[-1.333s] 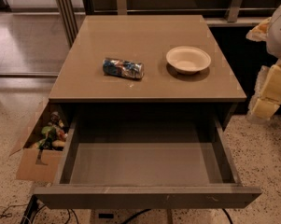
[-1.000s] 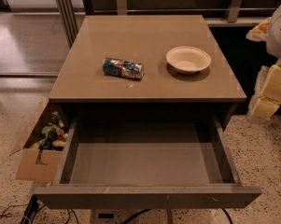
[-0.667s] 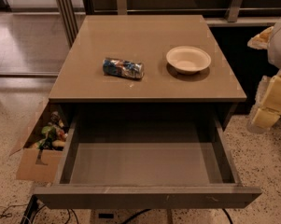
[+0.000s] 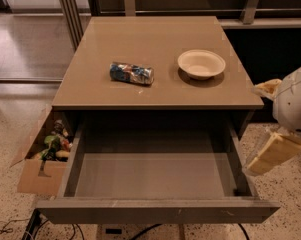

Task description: Close top drawer

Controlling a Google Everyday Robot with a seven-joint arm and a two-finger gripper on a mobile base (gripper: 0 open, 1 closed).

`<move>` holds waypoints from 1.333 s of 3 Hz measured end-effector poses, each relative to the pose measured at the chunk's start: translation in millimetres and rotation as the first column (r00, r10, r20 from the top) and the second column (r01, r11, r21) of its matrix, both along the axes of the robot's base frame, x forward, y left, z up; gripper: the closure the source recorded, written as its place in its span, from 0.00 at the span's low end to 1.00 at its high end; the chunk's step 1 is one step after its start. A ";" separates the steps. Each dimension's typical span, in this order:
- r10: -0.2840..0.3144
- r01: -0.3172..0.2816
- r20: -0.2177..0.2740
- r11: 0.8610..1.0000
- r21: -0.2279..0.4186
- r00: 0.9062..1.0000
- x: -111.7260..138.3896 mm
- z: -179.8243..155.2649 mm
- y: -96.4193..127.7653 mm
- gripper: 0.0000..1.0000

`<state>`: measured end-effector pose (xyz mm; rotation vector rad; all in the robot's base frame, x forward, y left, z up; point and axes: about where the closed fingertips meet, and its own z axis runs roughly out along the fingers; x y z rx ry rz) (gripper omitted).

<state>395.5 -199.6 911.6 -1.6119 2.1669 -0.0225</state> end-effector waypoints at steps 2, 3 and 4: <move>-0.050 0.049 0.013 0.994 0.094 0.999 -2.1 -103.5 -7.9 0.62; -0.060 0.058 0.016 0.993 0.102 0.998 0.9 -117.3 -10.4 0.85; -0.059 0.058 0.013 0.993 0.105 0.998 -0.5 -117.8 -10.3 1.00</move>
Offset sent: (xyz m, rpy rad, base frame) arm 0.0040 -0.0223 -0.1707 0.1328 -0.0021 -0.0896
